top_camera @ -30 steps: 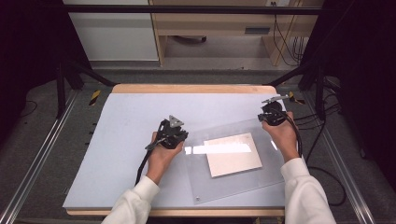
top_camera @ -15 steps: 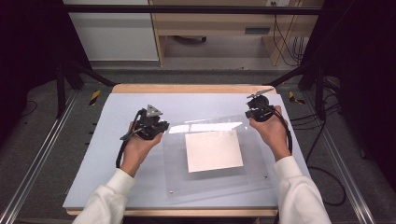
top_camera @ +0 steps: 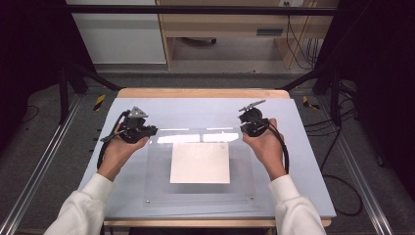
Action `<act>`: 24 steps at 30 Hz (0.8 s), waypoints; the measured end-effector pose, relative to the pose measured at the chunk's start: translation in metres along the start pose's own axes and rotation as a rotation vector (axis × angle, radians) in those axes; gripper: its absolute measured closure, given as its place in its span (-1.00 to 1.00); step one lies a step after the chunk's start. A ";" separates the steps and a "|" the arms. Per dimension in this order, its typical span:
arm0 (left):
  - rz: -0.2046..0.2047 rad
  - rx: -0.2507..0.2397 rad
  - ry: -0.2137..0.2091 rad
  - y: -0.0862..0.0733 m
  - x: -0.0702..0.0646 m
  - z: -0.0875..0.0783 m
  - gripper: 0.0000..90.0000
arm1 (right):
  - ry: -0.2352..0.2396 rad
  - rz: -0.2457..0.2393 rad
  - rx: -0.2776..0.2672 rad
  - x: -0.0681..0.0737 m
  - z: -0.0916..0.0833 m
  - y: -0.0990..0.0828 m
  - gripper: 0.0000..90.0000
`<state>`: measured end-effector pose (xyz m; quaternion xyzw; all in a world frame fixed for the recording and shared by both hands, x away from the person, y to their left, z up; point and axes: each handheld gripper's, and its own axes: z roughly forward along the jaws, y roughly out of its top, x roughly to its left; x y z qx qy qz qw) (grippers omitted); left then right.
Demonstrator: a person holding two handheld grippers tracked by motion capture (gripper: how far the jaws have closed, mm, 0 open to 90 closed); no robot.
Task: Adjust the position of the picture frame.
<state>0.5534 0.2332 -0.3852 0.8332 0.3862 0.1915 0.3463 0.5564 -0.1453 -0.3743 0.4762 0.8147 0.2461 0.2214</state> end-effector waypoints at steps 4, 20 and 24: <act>0.006 0.026 -0.016 -0.002 0.003 0.009 0.85 | -0.004 0.009 0.023 0.001 0.008 -0.002 0.90; 0.006 0.081 -0.040 -0.016 -0.006 0.041 0.85 | 0.003 0.028 0.064 -0.006 0.030 -0.025 0.90; 0.000 0.081 -0.040 -0.017 -0.006 0.043 0.85 | 0.006 0.036 0.066 -0.006 0.032 -0.025 0.90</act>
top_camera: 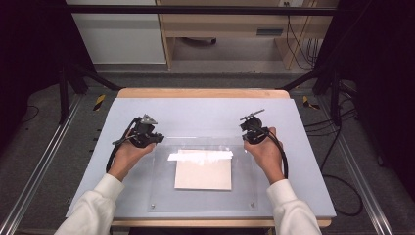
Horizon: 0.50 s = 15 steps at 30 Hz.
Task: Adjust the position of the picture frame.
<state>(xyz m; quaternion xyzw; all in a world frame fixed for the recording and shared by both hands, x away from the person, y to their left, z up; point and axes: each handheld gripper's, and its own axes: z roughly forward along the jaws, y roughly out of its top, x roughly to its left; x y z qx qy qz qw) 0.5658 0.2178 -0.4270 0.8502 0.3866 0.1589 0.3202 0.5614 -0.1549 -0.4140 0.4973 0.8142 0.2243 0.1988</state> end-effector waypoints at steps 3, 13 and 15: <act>-0.001 0.002 -0.004 -0.001 0.000 0.001 0.85 | 0.001 -0.006 0.004 0.000 0.000 -0.001 0.90; -0.019 0.008 -0.008 -0.006 0.000 0.008 0.85 | 0.012 0.001 0.009 0.000 0.005 -0.006 0.90; -0.019 0.007 -0.008 -0.007 -0.001 0.011 0.86 | 0.014 0.003 0.007 -0.001 0.008 -0.007 0.90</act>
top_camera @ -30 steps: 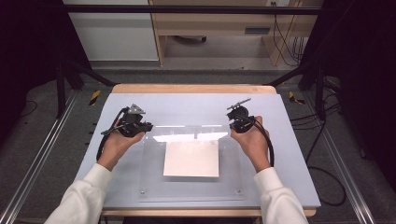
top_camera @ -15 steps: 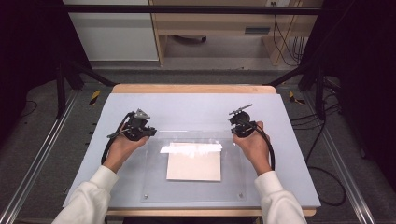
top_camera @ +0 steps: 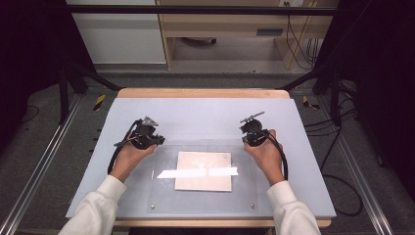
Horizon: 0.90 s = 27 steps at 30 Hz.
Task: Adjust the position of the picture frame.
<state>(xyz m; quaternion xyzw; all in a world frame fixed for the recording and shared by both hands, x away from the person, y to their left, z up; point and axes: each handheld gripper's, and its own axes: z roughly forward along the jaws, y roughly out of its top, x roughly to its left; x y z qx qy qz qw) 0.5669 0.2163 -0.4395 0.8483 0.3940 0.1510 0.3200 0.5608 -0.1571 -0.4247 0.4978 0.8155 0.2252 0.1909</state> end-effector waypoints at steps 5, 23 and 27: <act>-0.014 0.005 -0.004 -0.003 0.000 0.005 0.86 | 0.007 0.006 0.001 -0.001 0.005 -0.003 0.90; -0.037 0.019 -0.013 -0.008 0.000 0.019 0.87 | 0.023 0.028 -0.004 -0.006 0.019 -0.012 0.90; -0.037 0.018 -0.011 -0.008 -0.001 0.020 0.86 | 0.025 0.031 -0.014 -0.007 0.020 -0.014 0.90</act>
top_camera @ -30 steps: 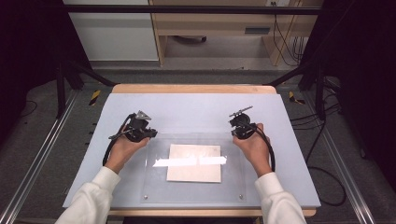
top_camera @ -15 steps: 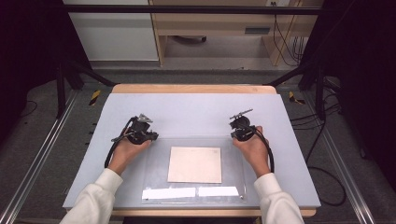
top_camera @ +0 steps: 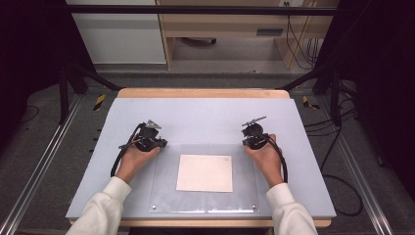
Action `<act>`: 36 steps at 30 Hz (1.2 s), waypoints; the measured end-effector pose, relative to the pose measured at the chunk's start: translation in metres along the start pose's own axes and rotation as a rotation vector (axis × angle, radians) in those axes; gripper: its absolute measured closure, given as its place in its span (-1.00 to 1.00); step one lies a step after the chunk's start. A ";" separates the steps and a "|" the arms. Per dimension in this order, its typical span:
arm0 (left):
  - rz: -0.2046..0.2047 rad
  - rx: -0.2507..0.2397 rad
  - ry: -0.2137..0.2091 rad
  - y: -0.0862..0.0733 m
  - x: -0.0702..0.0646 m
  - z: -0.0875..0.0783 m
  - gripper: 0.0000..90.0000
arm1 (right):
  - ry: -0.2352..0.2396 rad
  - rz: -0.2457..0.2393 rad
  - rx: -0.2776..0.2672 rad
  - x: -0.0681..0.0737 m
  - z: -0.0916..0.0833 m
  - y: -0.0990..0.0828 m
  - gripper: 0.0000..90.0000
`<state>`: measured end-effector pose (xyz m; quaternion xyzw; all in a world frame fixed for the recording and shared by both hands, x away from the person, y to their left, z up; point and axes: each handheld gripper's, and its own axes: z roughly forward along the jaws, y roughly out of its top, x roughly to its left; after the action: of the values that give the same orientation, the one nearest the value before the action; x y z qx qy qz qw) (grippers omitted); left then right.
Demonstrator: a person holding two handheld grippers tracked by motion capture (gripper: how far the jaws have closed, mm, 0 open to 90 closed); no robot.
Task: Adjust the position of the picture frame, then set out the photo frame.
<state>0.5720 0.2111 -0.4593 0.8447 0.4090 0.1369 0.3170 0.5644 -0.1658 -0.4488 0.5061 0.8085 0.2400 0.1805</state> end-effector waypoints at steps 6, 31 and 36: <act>0.000 -0.009 0.008 -0.001 -0.001 0.000 0.86 | 0.021 -0.008 -0.026 -0.003 0.001 -0.004 0.89; 0.017 -0.215 0.079 -0.004 -0.007 -0.036 -0.78 | 0.022 -0.083 -0.337 -0.008 -0.031 -0.022 -0.35; 0.012 -0.203 0.118 -0.004 -0.022 -0.032 -0.44 | -0.037 -0.097 -0.356 -0.004 -0.027 -0.026 0.18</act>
<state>0.5395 0.2094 -0.4370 0.8012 0.4057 0.2288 0.3755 0.5328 -0.1843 -0.4415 0.4307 0.7734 0.3609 0.2935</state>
